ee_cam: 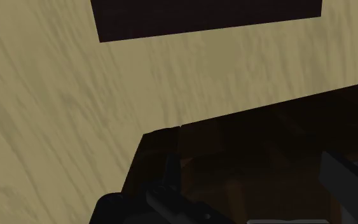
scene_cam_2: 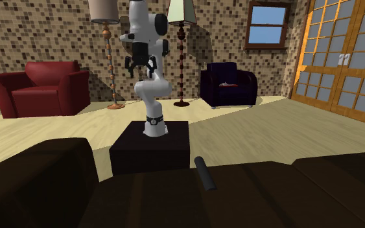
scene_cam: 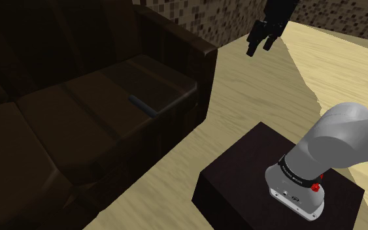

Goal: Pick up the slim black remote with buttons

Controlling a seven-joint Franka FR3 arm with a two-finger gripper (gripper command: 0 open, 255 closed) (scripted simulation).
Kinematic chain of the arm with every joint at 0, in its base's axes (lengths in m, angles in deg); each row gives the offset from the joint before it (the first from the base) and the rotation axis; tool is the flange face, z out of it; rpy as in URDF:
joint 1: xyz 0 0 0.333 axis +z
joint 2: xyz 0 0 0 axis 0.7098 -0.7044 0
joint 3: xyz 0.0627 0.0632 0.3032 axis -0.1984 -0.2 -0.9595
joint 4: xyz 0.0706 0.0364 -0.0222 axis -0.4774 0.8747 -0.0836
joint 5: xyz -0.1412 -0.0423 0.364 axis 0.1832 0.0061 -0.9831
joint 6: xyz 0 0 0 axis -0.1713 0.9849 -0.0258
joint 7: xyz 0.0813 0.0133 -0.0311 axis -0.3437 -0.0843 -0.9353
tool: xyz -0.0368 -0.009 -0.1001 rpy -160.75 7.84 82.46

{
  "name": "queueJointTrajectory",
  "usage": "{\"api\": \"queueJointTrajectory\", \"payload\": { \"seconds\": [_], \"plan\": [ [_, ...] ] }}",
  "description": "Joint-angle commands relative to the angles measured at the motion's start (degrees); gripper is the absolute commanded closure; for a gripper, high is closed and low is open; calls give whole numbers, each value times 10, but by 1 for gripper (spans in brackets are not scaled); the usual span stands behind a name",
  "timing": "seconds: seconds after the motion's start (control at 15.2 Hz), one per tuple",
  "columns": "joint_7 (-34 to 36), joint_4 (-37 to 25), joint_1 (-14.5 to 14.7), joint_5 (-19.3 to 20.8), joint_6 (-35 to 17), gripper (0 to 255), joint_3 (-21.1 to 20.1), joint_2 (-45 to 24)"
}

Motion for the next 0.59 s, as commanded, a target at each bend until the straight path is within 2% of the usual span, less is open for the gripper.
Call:
{"api": "queueJointTrajectory", "payload": {
  "seconds": [0.0,0.53],
  "plan": [
    [0,0,0,0,0,0,0,0],
    [35,0,24,-32,-119,0,-41,-129]
  ]
}}
